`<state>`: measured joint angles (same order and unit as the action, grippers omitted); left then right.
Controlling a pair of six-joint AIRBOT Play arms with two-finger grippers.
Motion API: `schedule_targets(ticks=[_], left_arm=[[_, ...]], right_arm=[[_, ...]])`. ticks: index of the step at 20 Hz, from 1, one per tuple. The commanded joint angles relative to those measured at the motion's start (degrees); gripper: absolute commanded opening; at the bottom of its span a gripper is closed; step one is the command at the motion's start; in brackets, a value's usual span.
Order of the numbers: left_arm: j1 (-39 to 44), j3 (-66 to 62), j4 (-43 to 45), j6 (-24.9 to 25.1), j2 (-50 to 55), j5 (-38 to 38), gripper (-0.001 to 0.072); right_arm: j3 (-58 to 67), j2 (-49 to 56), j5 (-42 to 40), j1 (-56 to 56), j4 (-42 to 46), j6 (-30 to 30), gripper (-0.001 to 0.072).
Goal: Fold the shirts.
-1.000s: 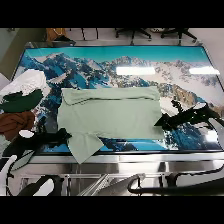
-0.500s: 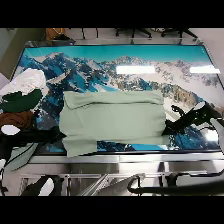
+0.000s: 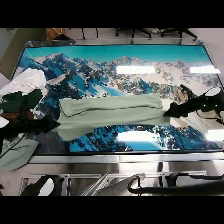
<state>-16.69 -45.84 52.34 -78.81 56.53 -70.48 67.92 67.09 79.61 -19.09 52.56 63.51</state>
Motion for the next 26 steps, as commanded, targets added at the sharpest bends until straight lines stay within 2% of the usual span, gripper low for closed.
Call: schedule_targets(ticks=[1, 6, 7, 8, 9, 10, 11, 12, 13, 15, 22, 23, 24, 25, 26], left_arm=[[6.12, -10.95, -1.14, 0.26, 12.2, 7.56, 0.0013], [10.12, -24.63, -0.9, 0.2, 31.19, 14.1, 0.0013], [10.6, -26.93, -0.85, 0.39, 34.36, 14.08, 0.0014], [10.91, -28.79, -0.98, 0.35, 36.92, 13.66, 0.0014], [11.28, -30.67, -1.05, 0.35, 39.23, 12.66, 0.0078], [11.74, -32.7, -1.05, 0.33, 41.03, 10.97, 0.04], [11.82, -35.12, -1.4, 0.26, 42.49, 8.41, 0.0699], [11.87, -37.38, -1.36, 0.28, 43.36, 5.75, 0.0697], [11.87, -39.63, -1.38, 0.31, 43.74, 3.13, 0.0697], [11.8, -42.66, -1.36, 0.31, 43.25, 0.5, 0.0696], [11.89, -45.35, -1.44, 0.11, 39.69, -2.73, 0.0695], [12.28, -45.35, -1.46, 0.11, 39.17, -3.19, 0.0561], [12.72, -45.35, -1.46, 0.11, 38.69, -3.19, 0.0261], [13.4, -45.35, -1.44, 0.24, 38.27, -2.71, 0.0019], [14.67, -45.35, -1.44, 0.24, 37.94, -1.42, 0.0016]], right_arm=[[6.6, 4.83, -8.76, 0.79, -4.42, -3.82, 0.0013], [6.8, 15.5, -21.55, 2.21, -16.96, -16.04, 0.0022], [6.91, 17.4, -22.27, 2.27, -18.86, -17.55, 0.0051], [7.43, 19.08, -22.1, 2.27, -19.67, -18.34, 0.0213], [8.35, 19.76, -20.94, 2.25, -19.43, -18.8, 0.0287], [9.64, 19.52, -19.47, 1.86, -18.58, -19.45, 0.0287], [11.82, 18.93, -17.86, 1.31, -16.24, -19.37, 0.036], [13.92, 18.34, -17.42, 0.83, -13.31, -18.8, 0.0541], [15.87, 18.01, -17.86, 0.33, -9.97, -16.59, 0.0607], [17.7, 18.73, -17.86, -0.44, -7.5, -14.12, 0.0608], [17.77, 25.9, -11.58, 2.21, -7.78, -12.44, 0.0604], [17.77, 26.16, -10.45, 2.95, -7.76, -12.48, 0.0553], [17.84, 26.12, -9.81, 3.58, -7.78, -12.76, 0.0349], [18.32, 25.97, -8.92, 4.11, -7.72, -13.62, 0.014], [19.58, 25.81, -7.08, 4.31, -7.78, -13.97, 0.0013]])
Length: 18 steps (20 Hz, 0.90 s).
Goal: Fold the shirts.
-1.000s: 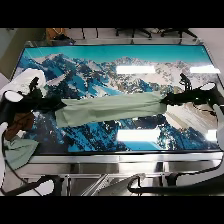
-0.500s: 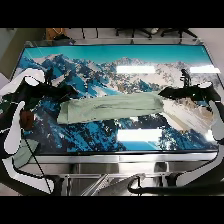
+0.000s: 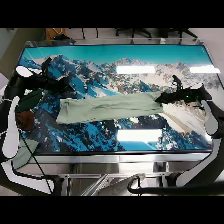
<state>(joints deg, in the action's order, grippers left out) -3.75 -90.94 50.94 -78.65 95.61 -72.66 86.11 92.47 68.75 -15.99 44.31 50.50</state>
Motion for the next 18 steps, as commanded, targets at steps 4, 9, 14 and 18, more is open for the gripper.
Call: schedule_targets(ticks=[4, 9, 14, 18], left_arm=[[11.96, -0.26, 0.02, 0.07, 2.05, 7.52, 0.0016], [29.46, -0.79, -2.19, -0.35, 13.84, 23.67, 0.0016], [38.62, -17.73, -3.06, -5.7, 28.59, 23.89, 0.0016], [40.85, -28.44, -4.07, -8.94, 35.34, 21.11, 0.0016]], right_arm=[[9.55, -1.81, 11.96, 0.68, 0.5, 4.26, 0.0012], [18.47, -9.22, 24.41, 0.26, -8.46, 9.11, 0.0012], [20.61, -17.81, 29.49, 0.37, -13.99, 12.37, 0.0012], [20.61, -21.18, 29.49, 0.35, -13.97, 12.55, 0.0012]])
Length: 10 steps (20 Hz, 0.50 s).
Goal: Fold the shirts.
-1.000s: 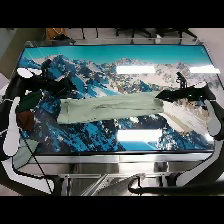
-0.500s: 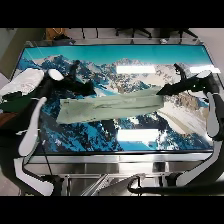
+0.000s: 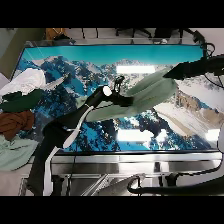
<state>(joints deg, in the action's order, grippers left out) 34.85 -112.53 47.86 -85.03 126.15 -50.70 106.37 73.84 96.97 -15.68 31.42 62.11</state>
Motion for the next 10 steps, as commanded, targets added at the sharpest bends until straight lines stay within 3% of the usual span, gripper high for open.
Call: schedule_targets(ticks=[1, 3, 4, 6, 10], left_arm=[[2.23, -6.93, -3.15, -2.49, 4.79, -0.83, 0.0016], [0.66, -5.22, -9.53, -1.44, 2.38, -2.78, 0.0017], [-0.94, -4.11, -13.16, 1.36, 0.0, -5.49, 0.0016], [-5.42, -3.58, -18.4, 6.25, -5.51, -14.27, 0.0016], [-18.8, -3.56, -28.04, 11.23, -22.36, -28.52, 0.0015]], right_arm=[[0.35, -2.47, 1.25, 0.07, -1.05, 1.6, 0.0012], [0.28, -1.9, 1.25, 0.07, -1.05, 2.29, 0.0012], [0.26, -1.33, 1.25, 0.09, -1.07, 2.67, 0.0012], [0.26, 0.22, 1.16, 0.15, -1.11, 3.13, 0.0012], [0.11, 2.86, -1.86, 5.44, -6.82, 4.07, 0.0012]])
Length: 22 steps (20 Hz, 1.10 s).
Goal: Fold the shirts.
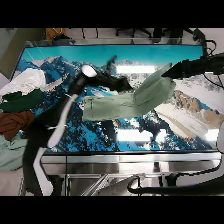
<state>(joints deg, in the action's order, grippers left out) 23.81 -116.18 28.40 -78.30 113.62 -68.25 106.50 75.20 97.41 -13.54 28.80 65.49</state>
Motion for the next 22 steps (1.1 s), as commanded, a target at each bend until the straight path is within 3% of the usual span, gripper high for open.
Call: schedule_targets(ticks=[1, 5, 10, 11, 12, 13, 15, 18, 20, 21, 22], left_arm=[[-11.04, 0.11, -10.25, 4.83, -14.14, -12.79, 0.0015], [-22.16, 0.11, -12.07, 4.76, -28.94, -15.91, 0.0015], [-29.31, 0.11, -11.91, 4.81, -38.69, -18.69, 0.0015], [-29.55, 0.11, -11.91, 4.81, -39.56, -19.26, 0.0015], [-29.68, 0.11, -11.87, 4.81, -40.17, -19.54, 0.0015], [-29.68, 0.11, -11.89, 4.83, -40.54, -19.74, 0.0015], [-29.68, 0.15, -11.85, 4.81, -40.59, -19.8, 0.0015], [-29.68, 0.24, -11.89, 4.81, -40.35, -19.82, 0.0015], [-29.68, 0.22, -12.0, 4.79, -40.09, -19.87, 0.0015], [-29.68, 0.24, -11.65, 4.79, -40.04, -19.87, 0.0015], [-29.68, 0.24, -11.63, 4.79, -40.02, -19.89, 0.0015]], right_arm=[[-0.02, 1.79, -5.38, 6.78, -5.09, 0.46, 0.0012], [-0.11, 6.95, -21.66, 25.42, -3.3, -2.25, 0.0013], [-0.11, 24.63, -49.7, 48.43, -2.05, -10.56, 0.0024], [-0.09, 27.47, -54.36, 51.6, -2.05, -11.74, 0.0188], [-0.09, 29.16, -56.54, 53.53, -2.08, -11.67, 0.0444], [-0.09, 29.42, -56.15, 54.16, -1.9, -11.72, 0.048], [-0.02, 26.62, -52.43, 51.49, -0.87, -11.47, 0.048], [-0.02, 19.45, -42.66, 41.7, 3.96, -5.42, 0.048], [-0.02, 15.08, -34.47, 32.63, 12.31, 1.86, 0.0488], [-0.02, 13.7, -30.03, 28.44, 16.76, 5.66, 0.0549], [-0.02, 13.03, -25.53, 24.46, 20.55, 9.03, 0.067]])
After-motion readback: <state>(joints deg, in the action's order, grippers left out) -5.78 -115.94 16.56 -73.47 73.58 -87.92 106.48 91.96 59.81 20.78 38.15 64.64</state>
